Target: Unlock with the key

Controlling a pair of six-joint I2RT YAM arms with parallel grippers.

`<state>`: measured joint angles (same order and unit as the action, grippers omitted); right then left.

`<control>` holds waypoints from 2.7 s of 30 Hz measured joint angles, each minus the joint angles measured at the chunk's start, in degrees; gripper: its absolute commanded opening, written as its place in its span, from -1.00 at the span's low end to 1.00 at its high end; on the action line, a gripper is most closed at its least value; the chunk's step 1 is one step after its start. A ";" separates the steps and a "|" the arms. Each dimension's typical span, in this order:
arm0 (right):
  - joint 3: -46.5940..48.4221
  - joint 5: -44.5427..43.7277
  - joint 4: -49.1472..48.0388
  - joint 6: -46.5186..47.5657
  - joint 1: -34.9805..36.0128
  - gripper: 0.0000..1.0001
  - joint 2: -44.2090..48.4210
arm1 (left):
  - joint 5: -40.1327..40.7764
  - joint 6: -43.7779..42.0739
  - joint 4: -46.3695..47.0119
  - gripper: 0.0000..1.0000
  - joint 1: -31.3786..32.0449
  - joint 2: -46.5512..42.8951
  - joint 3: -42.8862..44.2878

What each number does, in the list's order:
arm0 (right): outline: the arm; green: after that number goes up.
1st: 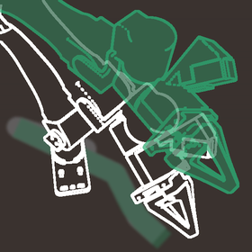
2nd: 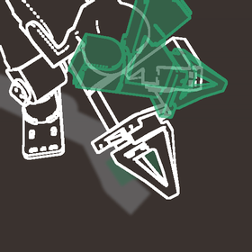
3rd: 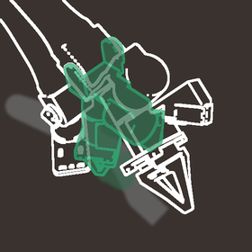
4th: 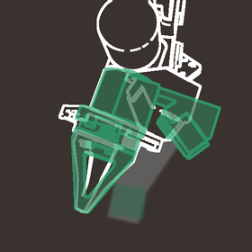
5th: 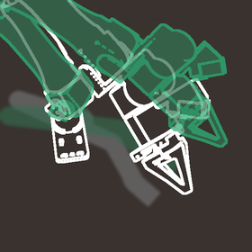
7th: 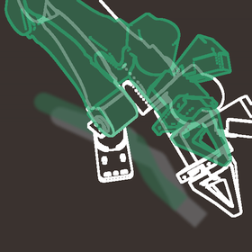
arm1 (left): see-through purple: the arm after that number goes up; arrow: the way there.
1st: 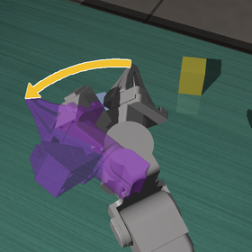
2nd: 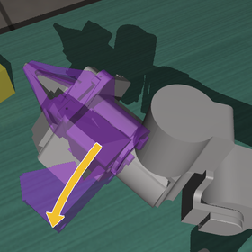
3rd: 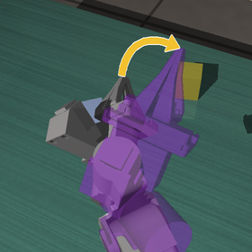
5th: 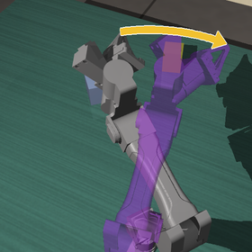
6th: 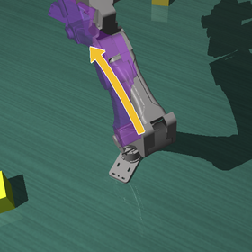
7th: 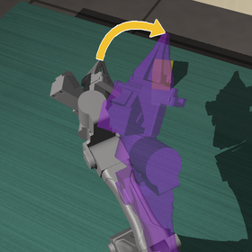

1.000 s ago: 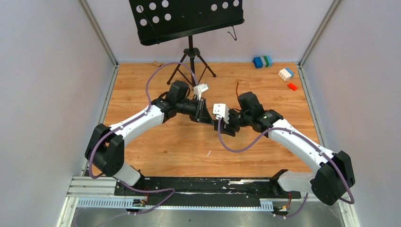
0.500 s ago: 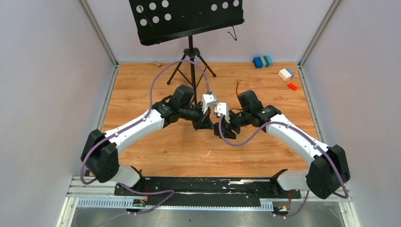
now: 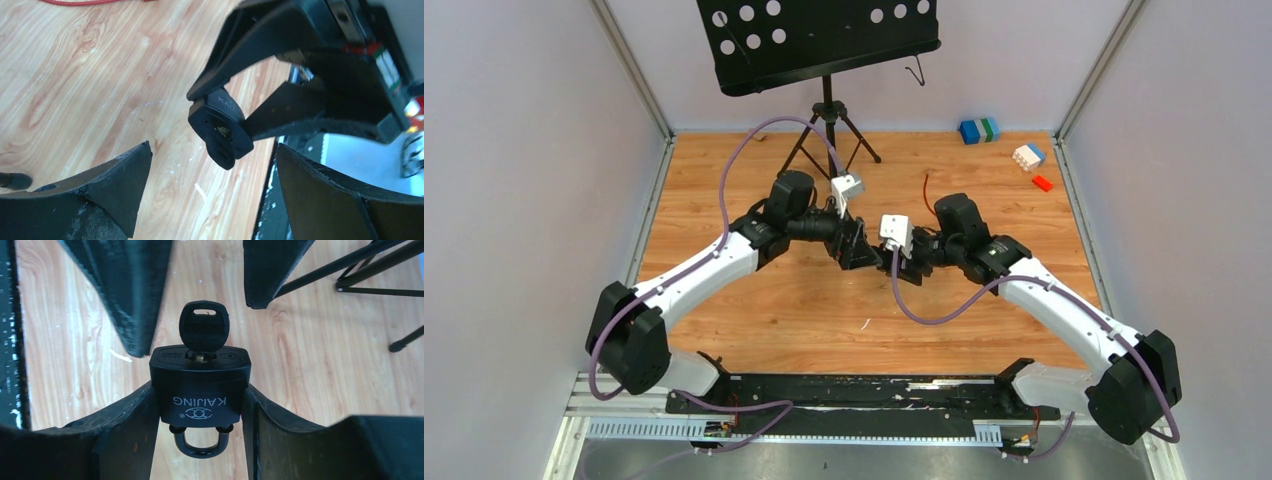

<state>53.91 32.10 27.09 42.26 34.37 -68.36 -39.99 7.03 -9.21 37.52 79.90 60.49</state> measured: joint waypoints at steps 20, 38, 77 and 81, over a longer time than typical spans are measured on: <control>-1.60 -6.73 -3.96 -0.24 1.25 -1.00 0.24 | -5.57 28.37 10.71 0.20 -0.79 14.86 3.50; -2.16 -11.23 -3.32 2.64 1.51 0.66 2.58 | -8.76 32.63 12.07 -1.00 -0.66 17.07 4.85; -8.11 -26.60 -8.13 5.79 1.64 0.50 3.85 | -12.07 37.18 19.76 -1.00 -1.64 17.07 2.75; -8.11 -28.35 -9.40 5.73 1.88 0.52 2.73 | -12.96 37.11 19.98 -1.00 -1.64 17.07 2.75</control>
<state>45.80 3.75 17.69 47.99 36.25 -65.63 -52.95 44.14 10.76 35.88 96.97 63.24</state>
